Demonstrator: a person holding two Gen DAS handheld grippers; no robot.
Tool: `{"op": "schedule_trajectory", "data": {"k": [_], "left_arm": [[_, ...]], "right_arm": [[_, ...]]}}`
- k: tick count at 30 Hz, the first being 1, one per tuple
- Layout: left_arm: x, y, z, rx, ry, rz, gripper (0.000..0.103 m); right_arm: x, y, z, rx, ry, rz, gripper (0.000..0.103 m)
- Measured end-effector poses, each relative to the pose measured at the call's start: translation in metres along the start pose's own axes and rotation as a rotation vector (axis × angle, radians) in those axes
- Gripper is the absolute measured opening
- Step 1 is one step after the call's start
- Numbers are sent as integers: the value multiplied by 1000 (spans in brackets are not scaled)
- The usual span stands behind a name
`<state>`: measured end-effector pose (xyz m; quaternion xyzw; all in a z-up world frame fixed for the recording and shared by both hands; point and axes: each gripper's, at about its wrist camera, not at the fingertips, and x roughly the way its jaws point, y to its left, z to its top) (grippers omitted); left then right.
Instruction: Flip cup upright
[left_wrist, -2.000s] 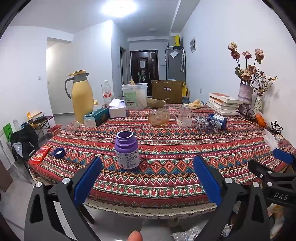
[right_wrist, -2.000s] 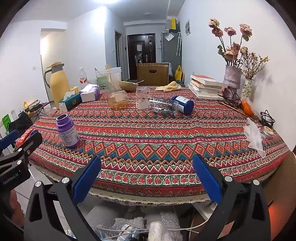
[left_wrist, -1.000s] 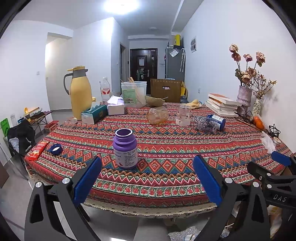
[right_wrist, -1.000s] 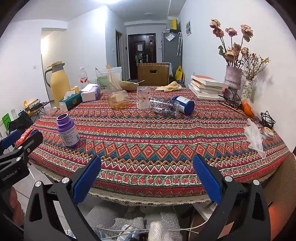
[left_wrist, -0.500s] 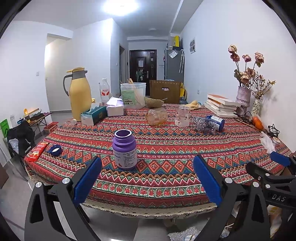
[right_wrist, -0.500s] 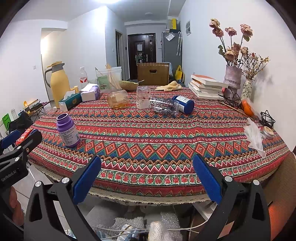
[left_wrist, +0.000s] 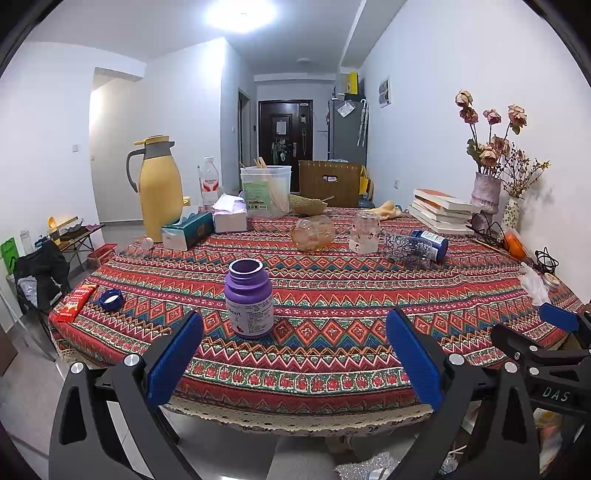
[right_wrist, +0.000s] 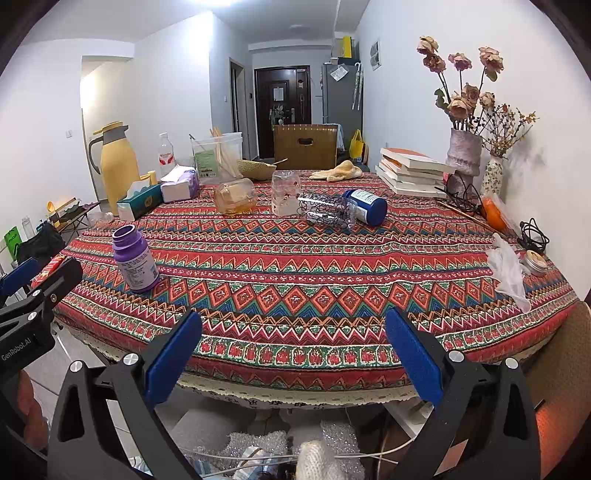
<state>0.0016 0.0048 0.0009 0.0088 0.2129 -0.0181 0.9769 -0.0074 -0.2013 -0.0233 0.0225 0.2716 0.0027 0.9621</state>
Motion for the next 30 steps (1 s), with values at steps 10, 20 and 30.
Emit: {"op": "schedule_trajectory", "data": {"k": [10, 20, 30], "left_arm": [[-1, -1, 0, 2, -5, -3, 96], [0, -2, 1, 4, -6, -4, 96], [3, -4, 3, 8, -3, -8, 96]], "right_arm": [[-1, -1, -1, -2, -2, 0, 95], [0, -1, 0, -2, 0, 0, 96], [1, -2, 0, 0, 2, -1, 96]]}}
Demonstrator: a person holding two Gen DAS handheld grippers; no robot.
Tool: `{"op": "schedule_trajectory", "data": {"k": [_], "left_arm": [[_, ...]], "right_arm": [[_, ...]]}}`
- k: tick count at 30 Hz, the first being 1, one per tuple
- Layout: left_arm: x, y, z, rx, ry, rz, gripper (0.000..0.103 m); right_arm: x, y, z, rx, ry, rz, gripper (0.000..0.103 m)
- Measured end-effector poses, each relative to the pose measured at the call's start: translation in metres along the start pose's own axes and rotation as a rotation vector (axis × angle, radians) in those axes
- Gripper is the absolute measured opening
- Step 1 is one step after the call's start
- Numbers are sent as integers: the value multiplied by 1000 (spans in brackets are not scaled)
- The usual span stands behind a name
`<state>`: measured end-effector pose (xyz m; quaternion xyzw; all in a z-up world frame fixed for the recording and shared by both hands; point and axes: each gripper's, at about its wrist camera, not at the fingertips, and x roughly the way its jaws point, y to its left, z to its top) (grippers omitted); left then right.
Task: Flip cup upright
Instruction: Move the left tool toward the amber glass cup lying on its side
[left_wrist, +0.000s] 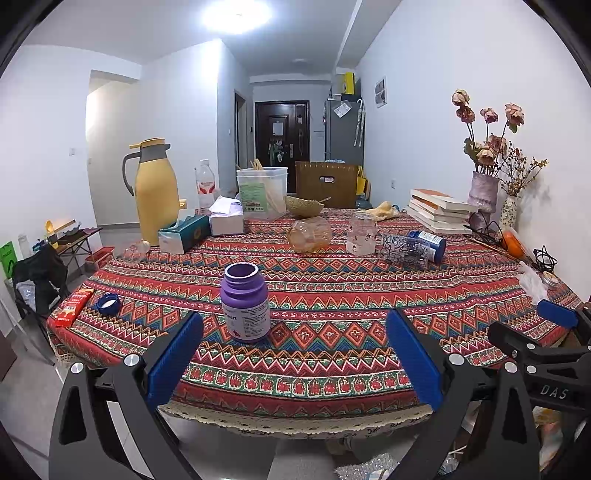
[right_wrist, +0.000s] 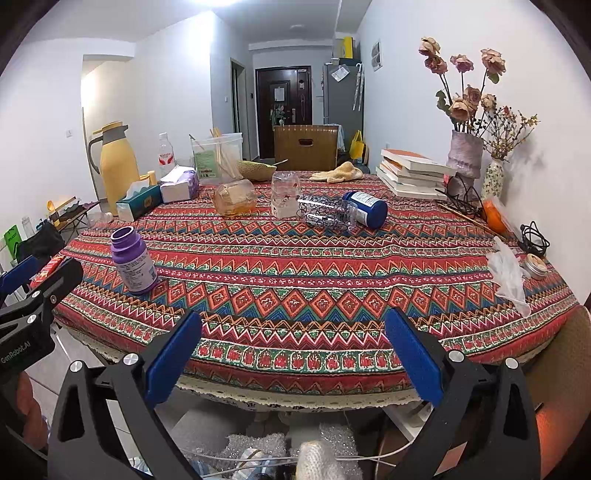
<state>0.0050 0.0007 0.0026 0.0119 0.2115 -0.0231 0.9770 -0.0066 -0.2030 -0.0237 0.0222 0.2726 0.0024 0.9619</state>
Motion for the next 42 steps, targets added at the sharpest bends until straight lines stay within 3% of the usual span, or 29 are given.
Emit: {"op": "schedule_trajectory", "data": {"k": [16, 42], "left_arm": [[29, -9, 23, 3, 13, 4, 96], [126, -46, 96, 103, 84, 18, 96]], "right_arm": [[31, -16, 30, 2, 26, -1, 96], [127, -56, 88, 32, 84, 13, 96]]}}
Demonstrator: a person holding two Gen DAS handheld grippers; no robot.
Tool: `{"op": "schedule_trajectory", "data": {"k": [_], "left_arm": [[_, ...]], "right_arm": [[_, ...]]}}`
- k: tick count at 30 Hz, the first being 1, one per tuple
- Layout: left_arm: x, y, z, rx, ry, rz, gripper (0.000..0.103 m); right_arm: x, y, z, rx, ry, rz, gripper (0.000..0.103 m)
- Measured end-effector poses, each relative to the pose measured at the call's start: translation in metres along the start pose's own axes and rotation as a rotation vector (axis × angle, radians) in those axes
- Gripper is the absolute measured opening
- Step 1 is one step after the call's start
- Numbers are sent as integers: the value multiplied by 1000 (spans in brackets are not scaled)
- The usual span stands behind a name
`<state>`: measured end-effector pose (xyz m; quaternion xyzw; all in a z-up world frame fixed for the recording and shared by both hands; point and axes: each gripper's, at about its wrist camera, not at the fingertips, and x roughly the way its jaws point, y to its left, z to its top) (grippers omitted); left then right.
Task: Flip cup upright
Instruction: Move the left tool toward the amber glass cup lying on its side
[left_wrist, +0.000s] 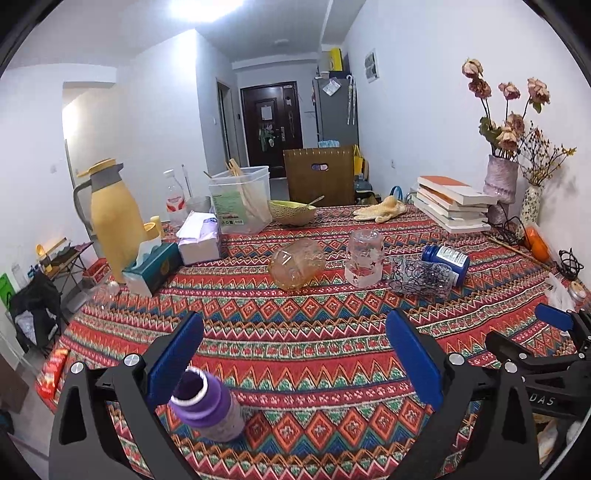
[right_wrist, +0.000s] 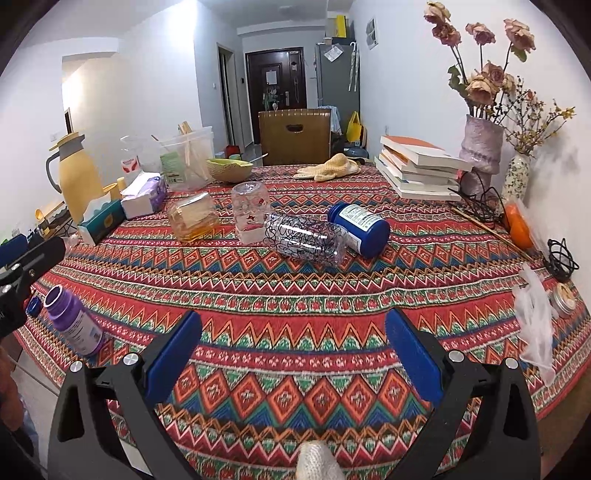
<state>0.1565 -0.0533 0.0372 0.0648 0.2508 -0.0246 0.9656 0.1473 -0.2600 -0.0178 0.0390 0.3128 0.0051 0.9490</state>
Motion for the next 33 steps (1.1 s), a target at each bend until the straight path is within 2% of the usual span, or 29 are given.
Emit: {"op": "schedule_trajectory", "data": {"k": [11, 16, 26, 33], "left_arm": [[28, -17, 49, 172, 39, -2, 96], [47, -23, 70, 254, 81, 13, 96], [118, -19, 108, 323, 249, 60, 96], [166, -20, 120, 375, 344, 79, 96]], "right_arm": [[31, 2, 42, -77, -31, 8, 96], [46, 6, 65, -103, -39, 10, 95], [91, 11, 102, -97, 9, 86, 95], [122, 9, 114, -89, 36, 93, 96]]}}
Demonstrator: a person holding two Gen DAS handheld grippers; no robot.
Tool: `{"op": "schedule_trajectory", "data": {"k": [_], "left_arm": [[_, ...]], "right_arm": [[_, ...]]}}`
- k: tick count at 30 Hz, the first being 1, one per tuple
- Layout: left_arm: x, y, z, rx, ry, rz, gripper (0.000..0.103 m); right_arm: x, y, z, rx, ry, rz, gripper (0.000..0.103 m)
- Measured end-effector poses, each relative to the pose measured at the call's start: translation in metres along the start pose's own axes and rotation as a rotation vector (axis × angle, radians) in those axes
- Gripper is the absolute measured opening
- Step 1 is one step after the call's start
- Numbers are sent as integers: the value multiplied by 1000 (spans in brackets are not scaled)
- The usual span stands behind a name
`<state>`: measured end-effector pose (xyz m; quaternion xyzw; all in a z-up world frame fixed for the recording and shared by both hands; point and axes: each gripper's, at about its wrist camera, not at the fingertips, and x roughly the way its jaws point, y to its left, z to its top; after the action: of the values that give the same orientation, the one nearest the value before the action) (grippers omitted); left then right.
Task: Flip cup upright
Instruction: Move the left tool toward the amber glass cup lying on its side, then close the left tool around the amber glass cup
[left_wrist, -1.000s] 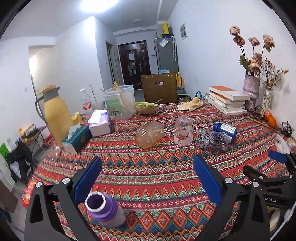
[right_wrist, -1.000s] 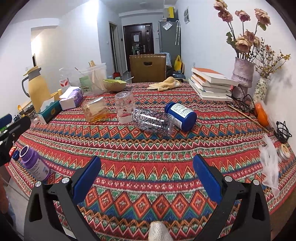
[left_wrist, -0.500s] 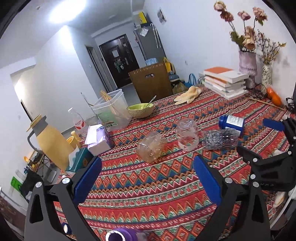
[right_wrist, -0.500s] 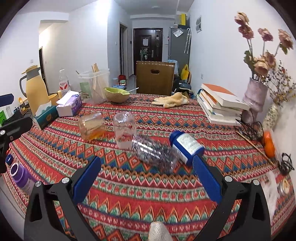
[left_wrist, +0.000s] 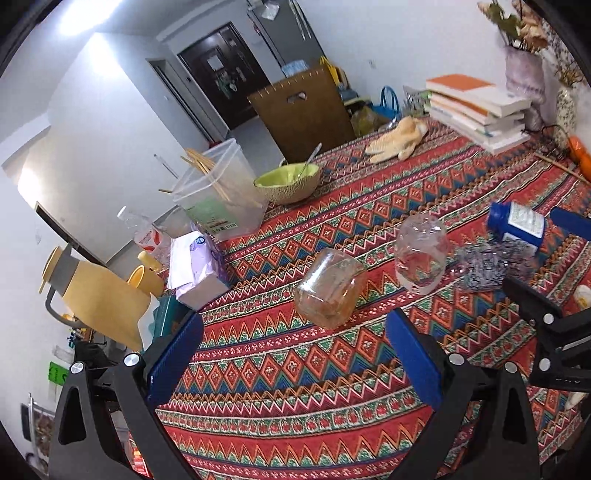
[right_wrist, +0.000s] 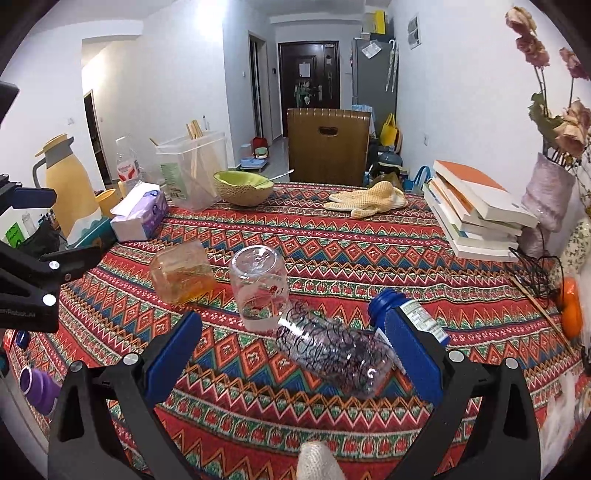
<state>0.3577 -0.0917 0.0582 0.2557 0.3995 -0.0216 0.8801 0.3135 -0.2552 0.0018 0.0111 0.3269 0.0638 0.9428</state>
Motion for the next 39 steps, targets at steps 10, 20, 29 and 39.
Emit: {"op": "schedule_trajectory", "data": {"k": [10, 20, 29, 39], "left_arm": [[68, -5, 24, 88, 125, 6, 96], [117, -25, 24, 179, 204, -35, 96], [158, -36, 16, 229, 278, -39, 96], [181, -46, 13, 251, 317, -79, 82]], "right_arm": [[34, -18, 5, 48, 26, 4, 96], [48, -30, 6, 64, 15, -6, 96], [58, -45, 1, 86, 26, -38, 96], [69, -54, -3, 103, 40, -26, 96]]}}
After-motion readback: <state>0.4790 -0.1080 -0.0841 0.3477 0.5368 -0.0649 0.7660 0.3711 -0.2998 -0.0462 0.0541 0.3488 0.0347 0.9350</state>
